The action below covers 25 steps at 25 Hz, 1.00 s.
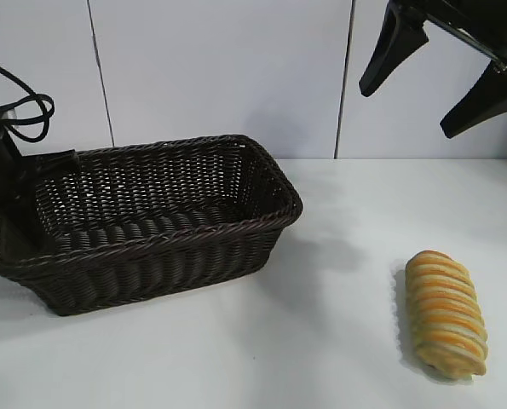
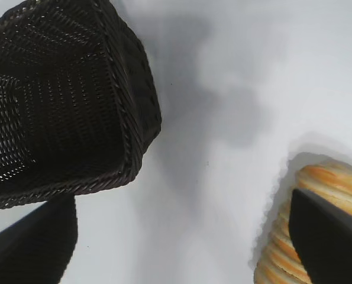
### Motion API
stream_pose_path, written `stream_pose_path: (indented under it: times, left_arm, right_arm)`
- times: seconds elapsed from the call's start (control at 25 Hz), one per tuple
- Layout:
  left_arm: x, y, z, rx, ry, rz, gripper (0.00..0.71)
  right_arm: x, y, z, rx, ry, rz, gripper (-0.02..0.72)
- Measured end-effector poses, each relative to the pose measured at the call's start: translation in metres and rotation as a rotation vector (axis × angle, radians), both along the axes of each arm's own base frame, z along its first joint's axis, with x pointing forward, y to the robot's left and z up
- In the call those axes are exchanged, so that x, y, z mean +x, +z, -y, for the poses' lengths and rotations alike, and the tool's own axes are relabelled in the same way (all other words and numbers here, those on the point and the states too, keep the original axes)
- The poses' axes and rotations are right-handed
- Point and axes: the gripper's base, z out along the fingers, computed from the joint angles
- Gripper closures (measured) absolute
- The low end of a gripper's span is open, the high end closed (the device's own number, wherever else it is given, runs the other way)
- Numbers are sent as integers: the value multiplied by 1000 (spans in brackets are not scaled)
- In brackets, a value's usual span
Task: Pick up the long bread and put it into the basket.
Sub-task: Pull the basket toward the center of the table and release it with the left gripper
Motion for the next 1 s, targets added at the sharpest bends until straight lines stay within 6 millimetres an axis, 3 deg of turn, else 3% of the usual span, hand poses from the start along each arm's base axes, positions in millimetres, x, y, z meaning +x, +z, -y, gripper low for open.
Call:
stream_pose_path:
  times: [0.36, 0.68, 0.84, 1.0]
  left_arm:
    - [13, 44, 26, -109, -161, 33, 609]
    - [6, 41, 72, -113, -263, 82, 609]
    - [10, 39, 74, -111, -256, 113, 609]
    - [13, 19, 74, -103, -249, 67, 609]
  right_arm:
    - [0, 0, 0, 0, 1, -3, 8]
    - [0, 0, 0, 0, 2, -4, 8]
    - [0, 0, 0, 0, 2, -4, 8]
    - [0, 0, 0, 0, 2, -5, 8]
